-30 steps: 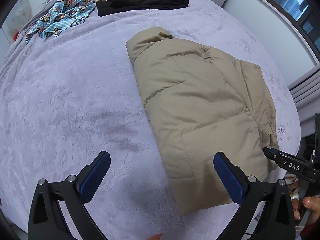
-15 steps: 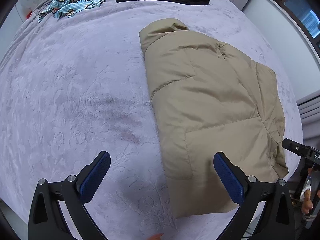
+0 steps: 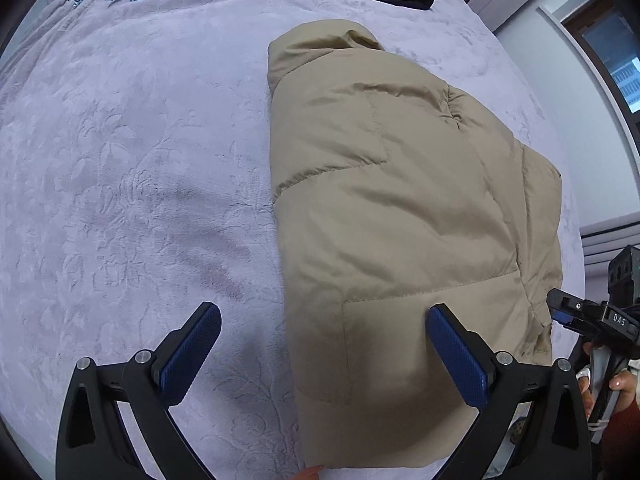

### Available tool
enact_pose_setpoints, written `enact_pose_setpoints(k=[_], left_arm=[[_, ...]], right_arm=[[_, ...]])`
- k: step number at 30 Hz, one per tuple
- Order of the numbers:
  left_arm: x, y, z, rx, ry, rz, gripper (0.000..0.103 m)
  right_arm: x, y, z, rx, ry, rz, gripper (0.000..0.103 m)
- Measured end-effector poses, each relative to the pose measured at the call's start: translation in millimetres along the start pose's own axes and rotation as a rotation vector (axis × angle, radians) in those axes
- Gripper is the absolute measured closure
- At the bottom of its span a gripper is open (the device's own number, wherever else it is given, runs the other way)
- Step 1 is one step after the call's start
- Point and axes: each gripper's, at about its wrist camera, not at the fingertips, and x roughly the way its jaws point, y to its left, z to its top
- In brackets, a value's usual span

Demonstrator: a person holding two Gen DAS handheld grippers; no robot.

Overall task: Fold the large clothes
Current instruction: 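Grasp the jacket's folded end with both tools and lift it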

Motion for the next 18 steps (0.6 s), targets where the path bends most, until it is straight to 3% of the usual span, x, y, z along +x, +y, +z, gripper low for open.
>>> enact_pose_setpoints(k=[7, 12, 13, 14, 18], left_arm=[[8.8, -0.6, 10.1, -0.009, 0.009, -0.022, 0.0], [18.3, 11.7, 17.8, -0.029, 0.025, -0.136, 0.0], [20.7, 16.2, 18.9, -0.041, 0.03, -0.158, 0.0], [23.7, 21.8, 20.5, -0.058, 0.036, -0.183, 0.0], [34.6, 42.0, 25.9, -0.111, 0.055, -0.266, 0.0]], right_arm=[[8.5, -19.5, 11.5, 0.043, 0.01, 0.032, 0.018], [25.8, -33.2, 23.8, 0.082, 0.019, 0.155, 0.017], [28.9, -36.4, 25.9, 0.093, 0.02, 0.179, 0.005], [33.0, -41.1, 28.6, 0.109, 0.019, 0.209, 0.0], [41.9, -55.9, 36.2, 0.162, 0.001, 0.275, 0.0]])
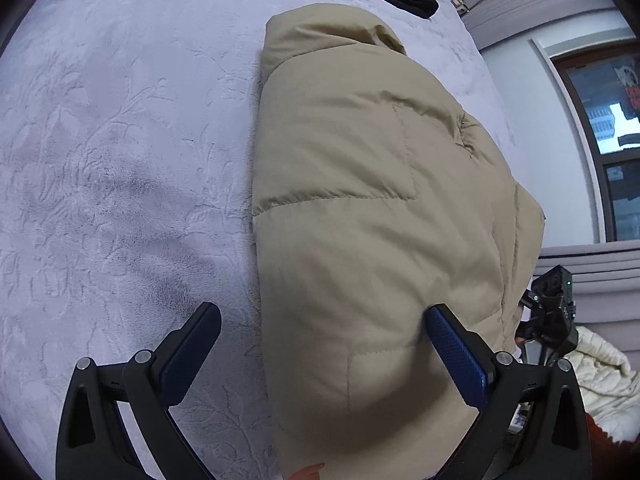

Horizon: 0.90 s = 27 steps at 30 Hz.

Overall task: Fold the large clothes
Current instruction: 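Grasp the jacket's folded end with both tools and lift it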

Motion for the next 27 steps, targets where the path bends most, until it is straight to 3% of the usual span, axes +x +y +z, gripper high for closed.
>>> enact_pose_setpoints(k=[4, 7, 9, 13, 17, 20, 24, 27], left_arm=[[8.5, 15.8, 9.7, -0.051, 0.02, -0.082, 0.0], [11.4, 20.2, 12.0, -0.055, 0.019, -0.142, 0.0], [14.9, 22.3, 15.6, -0.051, 0.025, -0.18, 0.0], [29.3, 7.9, 20.9, 0.028, 0.048, -0.186, 0.0], [40.8, -5.5, 24.7, 0.116, 0.046, -0.131, 0.0], [44.6, -8.6, 24.8, 0.131, 0.045, -0.099, 0.0], [51.6, -20.6, 23.7, 0.09, 0.067, -0.075, 0.0], [48.4, -33.7, 18.6, 0.103, 0.051, -0.006, 0.0]], right_arm=[[10.0, 0.4, 7.2, -0.012, 0.035, 0.043, 0.0], [11.3, 14.7, 7.4, -0.013, 0.063, 0.255, 0.0], [10.0, 26.8, 6.3, -0.036, 0.077, 0.301, 0.0], [22.0, 59.7, 5.0, -0.221, 0.145, 0.145, 0.0], [46.7, 81.1, 8.5, -0.337, 0.226, 0.004, 0.0], [65.6, 80.5, 12.8, -0.321, 0.262, -0.042, 0.0], [74.6, 72.6, 14.3, -0.262, 0.272, -0.035, 0.0], [74.1, 73.7, 13.8, -0.229, 0.276, -0.058, 0.0]])
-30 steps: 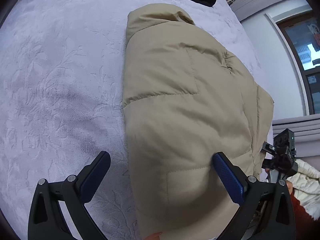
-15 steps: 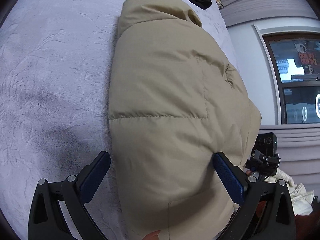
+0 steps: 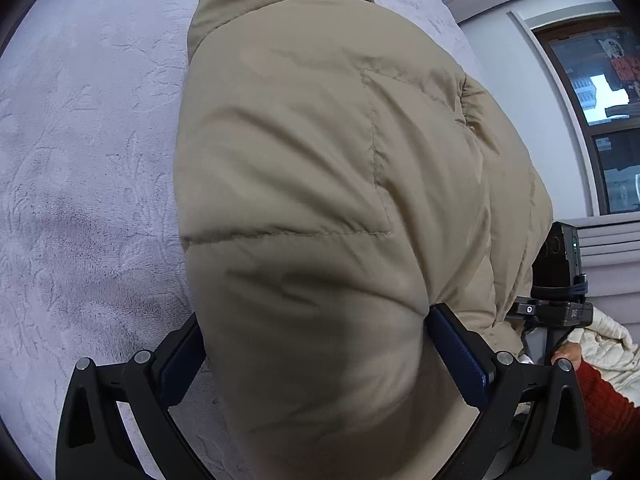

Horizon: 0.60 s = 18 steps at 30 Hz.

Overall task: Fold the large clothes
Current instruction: 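Grasp the jacket's folded end with both tools and lift it, then fold the lifted jacket end over onto the rest of the jacket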

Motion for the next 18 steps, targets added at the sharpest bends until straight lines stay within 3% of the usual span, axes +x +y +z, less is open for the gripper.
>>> enact_pose_setpoints(k=[4, 6, 9, 11, 14, 18], left_arm=[[-6.6, -32.3, -5.9, 0.084, -0.052, 0.136, 0.003], [-9.8, -43.2, -9.2, 0.116, -0.071, 0.177, 0.011], [-14.6, -53.1, -15.0, 0.13, -0.09, 0.202, 0.025], [-19.8, -61.0, -17.9, 0.131, -0.111, 0.214, 0.034], [-32.0, -71.0, -21.6, 0.136, -0.138, 0.241, 0.045], [-57.7, -74.8, -35.5, 0.145, -0.176, 0.259, 0.051]], right_arm=[[-2.0, 3.2, -2.5, 0.021, -0.007, -0.028, 0.0], [-1.0, 9.9, -3.1, 0.019, -0.004, -0.023, 0.003], [-0.5, 16.4, -3.4, 0.033, -0.006, -0.029, 0.018], [-5.2, 20.3, -4.9, 0.042, -0.023, -0.008, 0.036], [-16.2, 29.2, -8.8, 0.019, -0.048, 0.008, 0.054], [-26.8, 45.6, -14.1, -0.02, -0.077, 0.037, 0.058]])
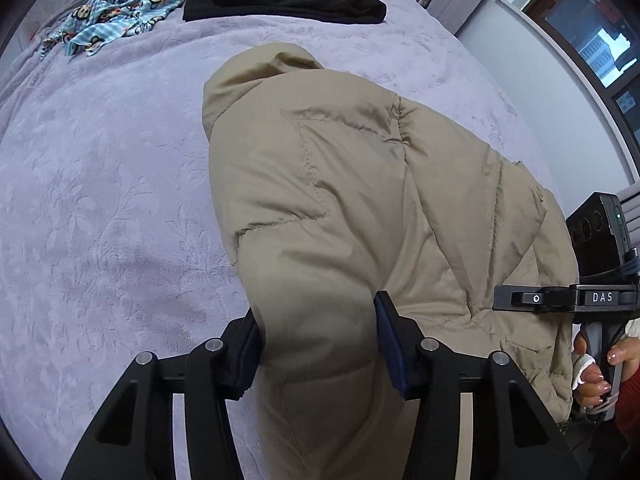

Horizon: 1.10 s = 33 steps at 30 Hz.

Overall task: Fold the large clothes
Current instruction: 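Fold the lifted jacket end over onto the rest of the jacket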

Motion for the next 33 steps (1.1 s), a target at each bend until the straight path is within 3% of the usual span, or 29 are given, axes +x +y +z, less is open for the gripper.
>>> enact_pose_setpoints(k=[4, 6, 7, 10, 12, 13, 15, 16, 21, 23, 25, 28, 30, 33], left_arm=[[-21.0, 9.6, 10.2, 0.004, -0.046, -0.04, 0.051], [-34.1, 16.5, 12.6, 0.02, -0.064, -0.174, 0.078], [-37.3, 11.2, 17.8, 0.033, -0.067, -0.2, 0.078], [-33.9, 3.4, 17.0, 0.142, -0.089, -0.036, 0.076], [-29.2, 21.4, 17.3, 0.096, -0.045, -0.071, 0.076], [-26.4, 36.6, 18.3, 0.052, -0.018, -0.106, 0.072], [-22.7, 64.8, 17.9, 0.0, 0.002, -0.109, 0.008], [-23.1, 75.2, 17.6, -0.009, -0.005, -0.088, 0.004], [-9.1, 123.8, 14.9, -0.028, 0.05, -0.1, 0.003], [6.2, 139.0, 14.5, -0.066, 0.096, -0.172, 0.003], [25.3, 151.3, 14.4, -0.124, 0.139, -0.293, 0.003], [57.0, 158.0, 14.3, -0.206, 0.188, -0.474, 0.003], [76.2, 154.3, 14.2, -0.222, 0.212, -0.515, 0.003], [90.4, 142.5, 7.3, -0.219, 0.239, -0.58, 0.002]], right_arm=[[-5.1, 19.2, -0.3, -0.031, -0.017, 0.033, 0.058], [-2.5, 32.3, 0.6, -0.052, -0.017, 0.045, 0.058], [0.7, 40.5, 1.4, -0.064, -0.013, 0.06, 0.059], [13.3, 69.4, 2.7, -0.111, -0.033, 0.003, 0.061], [23.1, 73.7, 6.5, -0.12, -0.05, -0.102, 0.059], [27.5, 68.3, 8.2, -0.088, -0.049, -0.139, 0.056], [29.0, 55.4, 8.3, -0.033, -0.055, -0.156, 0.05], [27.7, 49.0, 6.9, -0.002, -0.068, -0.152, 0.045], [24.7, 39.1, -0.8, 0.072, -0.108, -0.14, 0.022], [27.4, 43.1, -2.0, 0.057, -0.099, -0.114, 0.019], [28.8, 44.2, 7.2, 0.04, -0.088, -0.092, 0.016], [27.4, 41.6, 10.6, 0.029, -0.073, 0.013, 0.0], [25.6, 39.0, 14.4, 0.022, -0.062, 0.057, 0.0], [42.9, 47.3, 30.4, -0.026, -0.017, -0.01, 0.0]])
